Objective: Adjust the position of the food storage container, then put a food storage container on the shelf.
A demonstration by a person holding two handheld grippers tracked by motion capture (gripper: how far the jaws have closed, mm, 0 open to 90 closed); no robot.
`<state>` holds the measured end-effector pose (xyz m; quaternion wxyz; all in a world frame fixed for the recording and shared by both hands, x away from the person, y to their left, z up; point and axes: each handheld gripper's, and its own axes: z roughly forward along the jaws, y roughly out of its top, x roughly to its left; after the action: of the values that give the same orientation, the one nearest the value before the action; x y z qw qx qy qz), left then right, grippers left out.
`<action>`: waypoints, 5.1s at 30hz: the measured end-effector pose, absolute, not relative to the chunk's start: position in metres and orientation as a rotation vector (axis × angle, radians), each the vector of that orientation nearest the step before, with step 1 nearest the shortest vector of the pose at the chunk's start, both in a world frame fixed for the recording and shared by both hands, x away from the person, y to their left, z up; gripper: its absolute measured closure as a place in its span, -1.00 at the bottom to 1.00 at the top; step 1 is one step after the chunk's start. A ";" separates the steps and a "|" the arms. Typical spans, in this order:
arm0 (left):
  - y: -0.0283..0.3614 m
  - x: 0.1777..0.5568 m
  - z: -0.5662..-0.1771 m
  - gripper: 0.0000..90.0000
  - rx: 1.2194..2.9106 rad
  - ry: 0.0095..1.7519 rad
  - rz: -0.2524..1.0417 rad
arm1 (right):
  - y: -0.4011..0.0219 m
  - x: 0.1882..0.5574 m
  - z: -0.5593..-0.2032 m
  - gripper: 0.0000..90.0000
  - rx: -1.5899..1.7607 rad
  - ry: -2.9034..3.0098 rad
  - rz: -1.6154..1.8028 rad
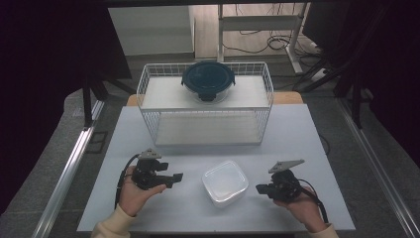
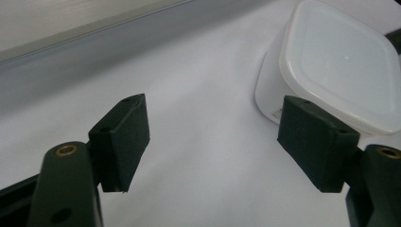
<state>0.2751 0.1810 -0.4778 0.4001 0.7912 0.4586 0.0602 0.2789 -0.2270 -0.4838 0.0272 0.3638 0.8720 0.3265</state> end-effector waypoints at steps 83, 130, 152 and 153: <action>0.184 0.282 -0.482 -0.42 1.975 1.195 0.156 | -0.135 0.360 -0.488 0.99 1.029 2.674 1.000; 0.186 0.302 -0.480 -0.41 1.758 1.278 -0.126 | -0.157 0.329 -0.460 -0.20 1.292 2.534 1.423; 0.165 0.332 -0.514 -0.02 1.645 1.323 -0.425 | -0.149 0.355 -0.487 0.06 1.559 2.558 1.448; 0.164 0.332 -0.515 0.03 1.648 1.319 -0.440 | -0.149 0.356 -0.489 0.09 1.570 2.561 1.452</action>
<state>0.3325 0.1642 -0.5149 0.4730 0.6734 0.5389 -0.1800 0.3562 -0.1493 -0.4887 -0.0974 0.4684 0.7639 0.4331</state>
